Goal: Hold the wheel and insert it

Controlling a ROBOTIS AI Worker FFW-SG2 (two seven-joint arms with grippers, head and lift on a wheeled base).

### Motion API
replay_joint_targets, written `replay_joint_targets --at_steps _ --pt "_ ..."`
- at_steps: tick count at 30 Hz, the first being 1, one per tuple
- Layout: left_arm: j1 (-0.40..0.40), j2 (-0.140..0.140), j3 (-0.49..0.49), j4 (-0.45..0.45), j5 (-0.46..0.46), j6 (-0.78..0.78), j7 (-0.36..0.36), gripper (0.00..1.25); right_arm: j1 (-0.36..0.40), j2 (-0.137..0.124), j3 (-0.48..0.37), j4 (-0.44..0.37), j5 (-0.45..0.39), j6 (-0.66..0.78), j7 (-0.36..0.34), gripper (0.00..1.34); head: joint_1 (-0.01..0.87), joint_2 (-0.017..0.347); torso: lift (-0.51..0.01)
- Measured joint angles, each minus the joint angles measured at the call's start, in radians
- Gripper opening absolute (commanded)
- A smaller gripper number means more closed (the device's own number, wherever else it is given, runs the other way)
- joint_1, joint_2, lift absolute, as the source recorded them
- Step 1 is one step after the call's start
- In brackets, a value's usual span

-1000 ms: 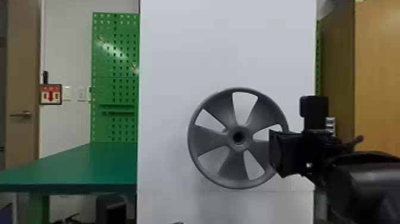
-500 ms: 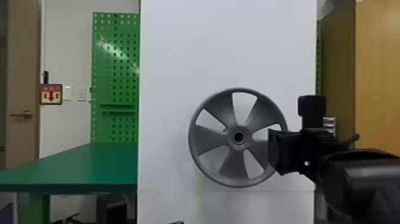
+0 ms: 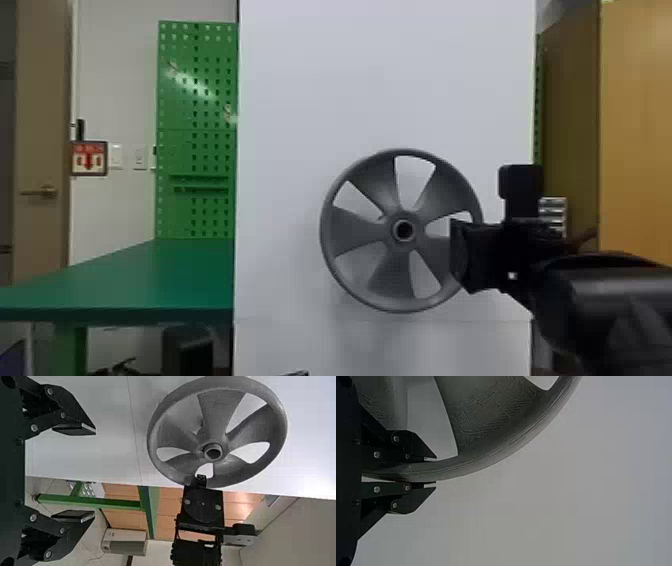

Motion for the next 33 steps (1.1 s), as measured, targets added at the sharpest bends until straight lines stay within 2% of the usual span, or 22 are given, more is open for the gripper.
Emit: replay_joint_targets --at_steps 8,11,14,17,24,29,33 --pt "0.0 0.0 -0.001 0.0 0.0 0.0 0.0 0.75 -0.004 0.0 0.001 0.004 0.003 -0.004 0.0 0.28 0.0 0.012 -0.492" --pt "0.0 0.0 0.0 0.0 0.0 0.0 0.0 0.75 -0.004 0.0 0.003 0.004 0.003 -0.004 0.0 0.31 0.0 0.012 -0.492" --pt "0.001 0.0 0.001 0.0 0.0 0.0 0.0 0.75 -0.002 0.0 0.004 0.004 0.0 -0.006 -0.001 0.57 0.0 0.012 -0.492" --pt "0.001 0.0 0.001 0.0 0.0 0.0 0.0 0.75 0.001 0.0 0.003 0.005 -0.005 -0.014 -0.001 0.64 0.0 0.012 -0.492" --pt "0.002 0.0 0.0 0.0 0.0 0.0 0.0 0.75 0.007 -0.004 0.001 0.004 -0.017 -0.031 0.0 0.91 0.0 0.012 -0.492" --pt "0.002 0.0 0.0 0.0 0.0 0.0 0.0 0.75 0.009 -0.008 0.002 0.004 -0.028 -0.04 0.001 1.32 0.0 0.012 -0.492" --pt "0.002 -0.001 0.0 0.0 0.0 0.0 0.0 0.75 0.01 -0.012 0.006 0.006 -0.036 -0.045 0.001 1.34 0.0 0.012 -0.492"
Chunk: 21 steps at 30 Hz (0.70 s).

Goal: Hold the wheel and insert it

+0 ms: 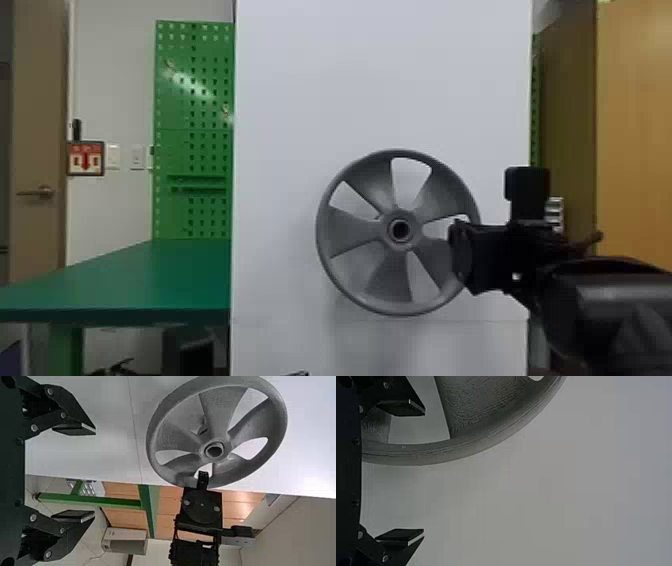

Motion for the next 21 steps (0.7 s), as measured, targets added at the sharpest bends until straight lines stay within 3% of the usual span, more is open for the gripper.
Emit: replay_joint_targets --at_steps 14,21 --pt "0.002 0.0 0.002 0.0 0.0 0.0 0.0 0.75 0.008 -0.005 0.006 -0.002 -0.014 -0.014 0.0 1.34 0.0 0.012 -0.492" --pt "0.004 0.0 0.007 0.0 0.001 0.0 0.0 0.75 0.048 -0.002 0.02 -0.069 -0.014 -0.033 0.0 1.34 0.0 0.012 -0.492"
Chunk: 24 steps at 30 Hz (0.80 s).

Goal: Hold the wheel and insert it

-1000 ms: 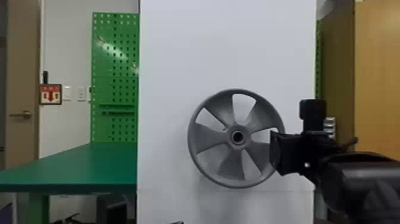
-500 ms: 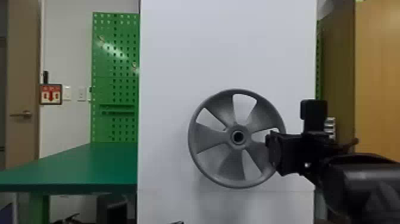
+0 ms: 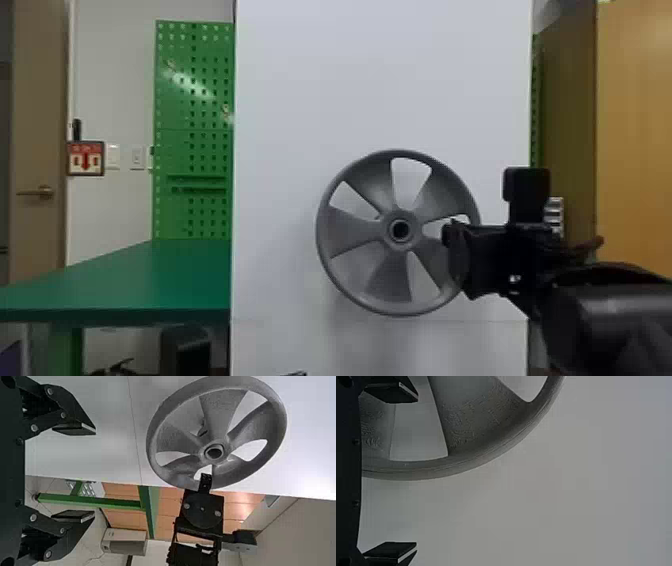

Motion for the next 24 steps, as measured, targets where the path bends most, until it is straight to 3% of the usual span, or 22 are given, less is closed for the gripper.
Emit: replay_joint_targets --at_steps 11,24 --pt "0.012 0.0 0.02 -0.002 0.01 -0.001 0.0 0.75 0.155 0.003 0.029 -0.14 -0.003 -0.083 0.023 1.34 0.0 0.012 -0.492" --pt "0.031 0.0 0.051 -0.023 0.007 -0.002 0.0 0.75 0.33 0.009 0.056 -0.211 0.028 -0.183 0.028 1.34 0.0 0.012 -0.492"
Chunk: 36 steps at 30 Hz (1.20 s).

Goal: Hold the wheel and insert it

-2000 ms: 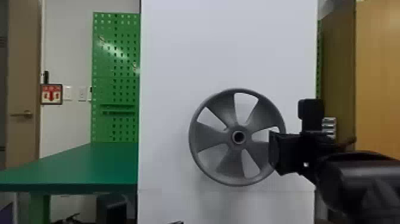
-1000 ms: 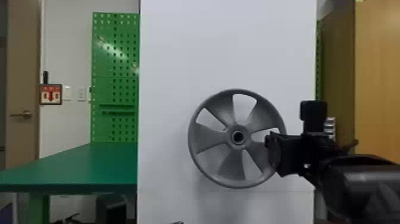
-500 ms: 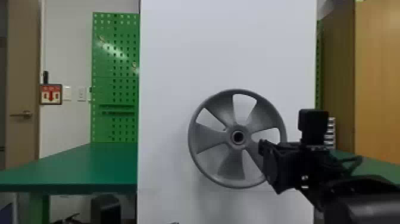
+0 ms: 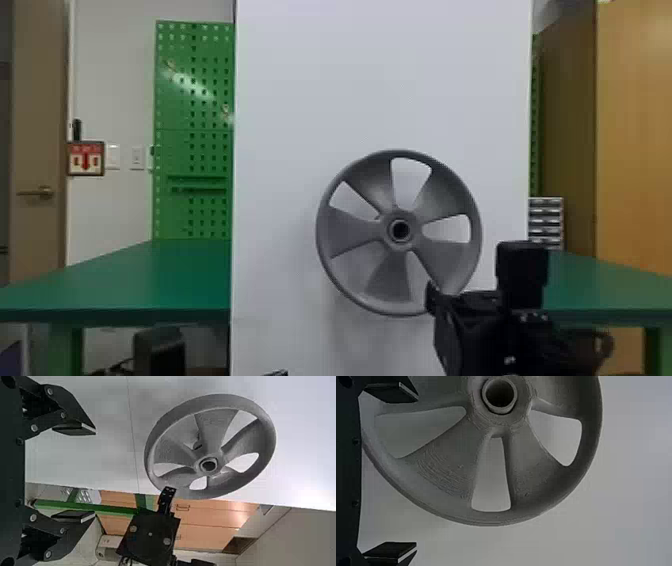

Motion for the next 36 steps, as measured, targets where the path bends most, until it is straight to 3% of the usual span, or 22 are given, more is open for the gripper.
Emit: replay_joint_targets --at_steps 17,36 --pt "0.008 -0.011 0.011 -0.006 -0.01 -0.005 -0.002 0.75 0.215 -0.015 -0.03 0.012 0.035 -0.195 0.02 1.34 0.0 0.012 -0.492" --pt "0.014 -0.018 0.019 -0.007 -0.017 -0.016 -0.013 0.75 0.38 -0.017 -0.053 0.18 0.033 -0.437 0.037 1.34 0.0 0.012 -0.492"
